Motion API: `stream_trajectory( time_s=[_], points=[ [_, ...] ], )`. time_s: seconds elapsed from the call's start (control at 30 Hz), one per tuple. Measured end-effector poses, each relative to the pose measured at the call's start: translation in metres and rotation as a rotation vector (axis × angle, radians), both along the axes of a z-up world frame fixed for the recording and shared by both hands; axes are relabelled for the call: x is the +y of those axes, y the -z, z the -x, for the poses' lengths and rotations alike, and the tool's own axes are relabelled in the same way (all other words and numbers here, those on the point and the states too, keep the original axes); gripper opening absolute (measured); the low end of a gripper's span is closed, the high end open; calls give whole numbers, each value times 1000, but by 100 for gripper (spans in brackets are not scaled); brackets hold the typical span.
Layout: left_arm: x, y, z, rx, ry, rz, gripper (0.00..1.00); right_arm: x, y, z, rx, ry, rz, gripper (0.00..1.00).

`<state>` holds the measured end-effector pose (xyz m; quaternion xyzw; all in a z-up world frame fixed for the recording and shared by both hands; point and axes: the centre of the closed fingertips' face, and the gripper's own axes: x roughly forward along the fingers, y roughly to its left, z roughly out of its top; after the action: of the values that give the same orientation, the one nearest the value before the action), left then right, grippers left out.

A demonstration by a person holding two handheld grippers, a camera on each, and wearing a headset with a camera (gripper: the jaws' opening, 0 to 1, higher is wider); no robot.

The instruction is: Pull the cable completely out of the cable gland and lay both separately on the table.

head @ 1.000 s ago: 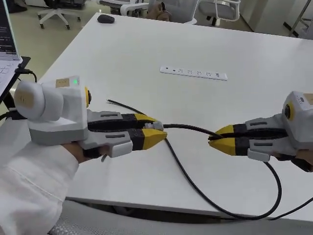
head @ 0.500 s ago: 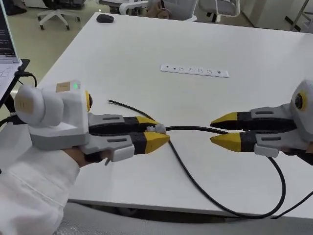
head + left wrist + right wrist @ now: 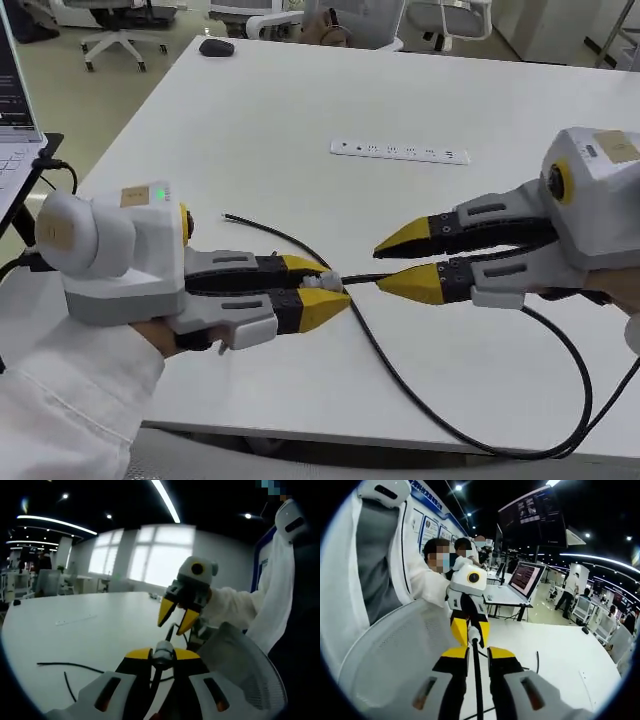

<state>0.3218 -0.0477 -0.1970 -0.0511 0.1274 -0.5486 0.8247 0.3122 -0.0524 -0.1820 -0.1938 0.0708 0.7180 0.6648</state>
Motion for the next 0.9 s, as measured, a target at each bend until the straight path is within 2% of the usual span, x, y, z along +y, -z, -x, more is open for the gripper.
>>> stream_trajectory(
  time_s=[0.27, 0.4, 0.9],
  points=[
    [1, -2, 0, -8, -1, 8, 17, 7, 8, -1, 28, -19, 12, 10],
    [1, -2, -1, -7, -4, 8, 17, 9, 9, 2, 40, -38, 2, 4],
    [6, -3, -6, -5, -28, 15, 17, 2, 11, -2, 78, -21, -46, 3]
  ],
)
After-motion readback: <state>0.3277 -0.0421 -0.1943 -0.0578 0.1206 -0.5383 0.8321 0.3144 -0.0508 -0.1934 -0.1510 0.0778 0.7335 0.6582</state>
